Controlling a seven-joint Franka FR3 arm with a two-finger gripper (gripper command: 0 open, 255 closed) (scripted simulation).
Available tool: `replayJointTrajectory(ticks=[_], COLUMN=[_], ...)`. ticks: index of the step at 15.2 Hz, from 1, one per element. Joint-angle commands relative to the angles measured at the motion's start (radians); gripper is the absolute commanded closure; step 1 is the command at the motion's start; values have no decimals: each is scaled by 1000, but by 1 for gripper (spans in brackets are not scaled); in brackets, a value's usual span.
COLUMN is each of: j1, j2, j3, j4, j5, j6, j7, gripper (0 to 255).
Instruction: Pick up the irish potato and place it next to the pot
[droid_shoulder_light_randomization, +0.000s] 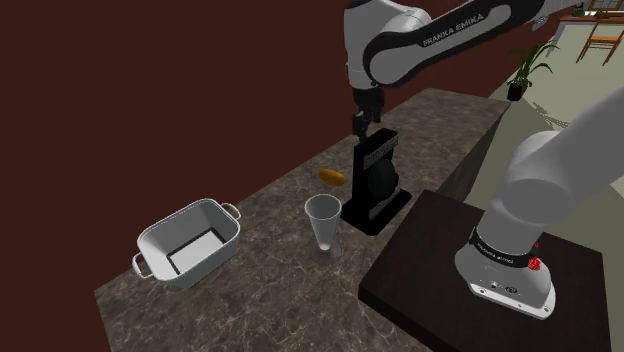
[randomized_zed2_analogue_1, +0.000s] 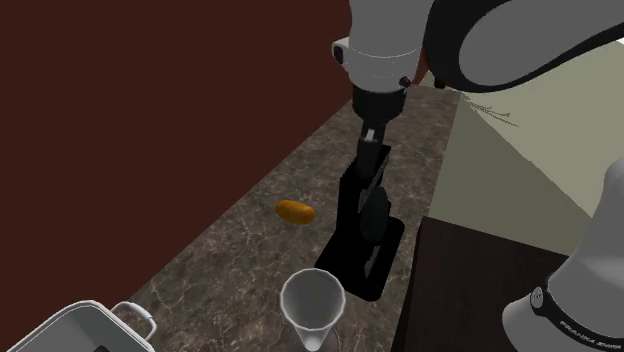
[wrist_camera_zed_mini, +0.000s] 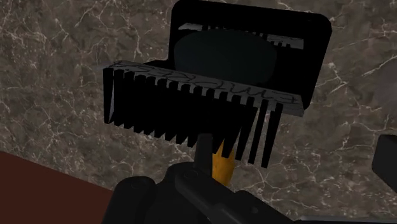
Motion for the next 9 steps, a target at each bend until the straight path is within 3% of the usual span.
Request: replayJointTrajectory(ticks=[1,9], j1=[-13,-67], j2=[73,393], j3=[15,58], j4=[5,82], j5=[-32,-221], j6=[59,242], j7=[37,224], gripper=[0,0])
